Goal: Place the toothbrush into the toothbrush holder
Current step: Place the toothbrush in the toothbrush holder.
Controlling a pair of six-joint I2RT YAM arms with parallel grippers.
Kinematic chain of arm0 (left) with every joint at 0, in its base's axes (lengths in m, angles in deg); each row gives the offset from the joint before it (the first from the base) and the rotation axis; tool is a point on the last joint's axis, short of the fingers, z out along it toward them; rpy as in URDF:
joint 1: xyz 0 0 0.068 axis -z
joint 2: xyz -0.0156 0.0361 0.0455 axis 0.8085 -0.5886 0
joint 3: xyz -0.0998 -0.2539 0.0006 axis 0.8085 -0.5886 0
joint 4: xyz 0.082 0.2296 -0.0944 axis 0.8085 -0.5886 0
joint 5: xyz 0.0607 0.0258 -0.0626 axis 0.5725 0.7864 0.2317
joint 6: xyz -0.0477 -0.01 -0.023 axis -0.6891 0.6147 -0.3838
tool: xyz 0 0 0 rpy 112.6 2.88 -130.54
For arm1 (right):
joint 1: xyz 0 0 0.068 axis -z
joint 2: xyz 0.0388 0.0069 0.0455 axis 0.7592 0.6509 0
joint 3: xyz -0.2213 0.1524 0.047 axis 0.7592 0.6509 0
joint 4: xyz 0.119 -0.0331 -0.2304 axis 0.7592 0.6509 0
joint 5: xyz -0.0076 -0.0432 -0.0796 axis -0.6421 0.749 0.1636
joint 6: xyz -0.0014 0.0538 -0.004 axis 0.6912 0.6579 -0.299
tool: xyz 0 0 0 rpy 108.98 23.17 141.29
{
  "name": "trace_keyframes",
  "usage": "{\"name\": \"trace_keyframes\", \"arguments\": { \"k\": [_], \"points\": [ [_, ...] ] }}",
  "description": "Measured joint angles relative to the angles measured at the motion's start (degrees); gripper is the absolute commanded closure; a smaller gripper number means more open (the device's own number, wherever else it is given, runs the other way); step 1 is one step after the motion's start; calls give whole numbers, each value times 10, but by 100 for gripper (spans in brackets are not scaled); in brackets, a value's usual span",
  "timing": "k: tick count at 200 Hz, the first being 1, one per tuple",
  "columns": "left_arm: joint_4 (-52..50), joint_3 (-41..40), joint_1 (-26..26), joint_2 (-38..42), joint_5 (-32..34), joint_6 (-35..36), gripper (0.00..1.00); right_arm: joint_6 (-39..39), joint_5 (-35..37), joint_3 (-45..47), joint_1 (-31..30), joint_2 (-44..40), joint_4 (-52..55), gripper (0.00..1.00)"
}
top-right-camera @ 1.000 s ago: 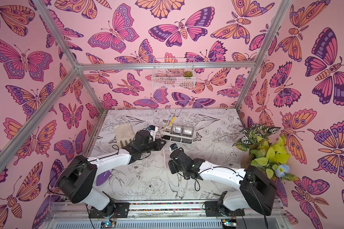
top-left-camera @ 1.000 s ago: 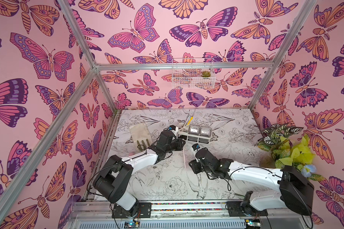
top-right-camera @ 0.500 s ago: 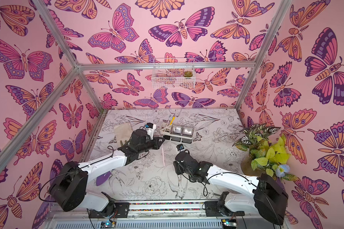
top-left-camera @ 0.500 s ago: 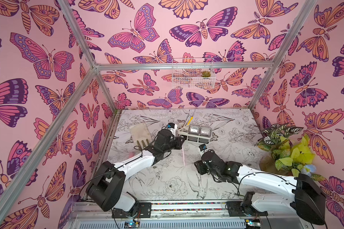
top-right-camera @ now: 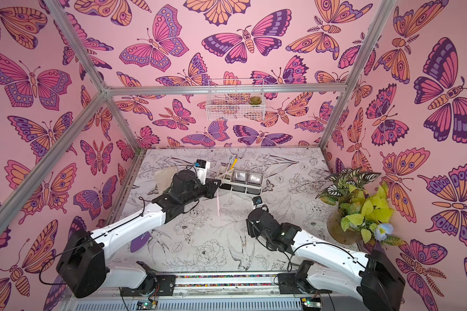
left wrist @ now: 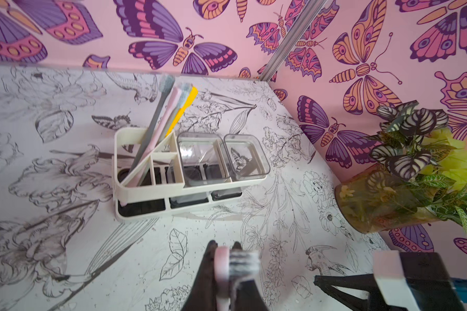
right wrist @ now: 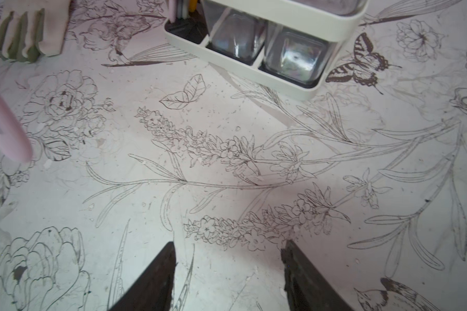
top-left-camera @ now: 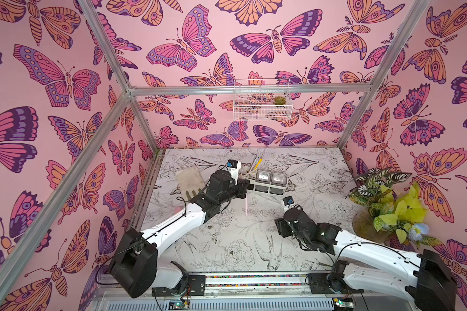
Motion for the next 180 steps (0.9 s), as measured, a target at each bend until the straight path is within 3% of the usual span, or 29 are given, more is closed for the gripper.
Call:
{"name": "trace_keyframes", "arguments": {
  "k": [60,121,180],
  "points": [
    [-15,67,0,-9,21,58,100,-1,-13,42,54,-24,-4,34],
    [-14,159,0,-88,28,125,100,-11,-29,48,71,-24,-16,34],
    [104,169,0,-135,24,207,100,-13,-47,66,87,-30,-22,33]
  ]
}}
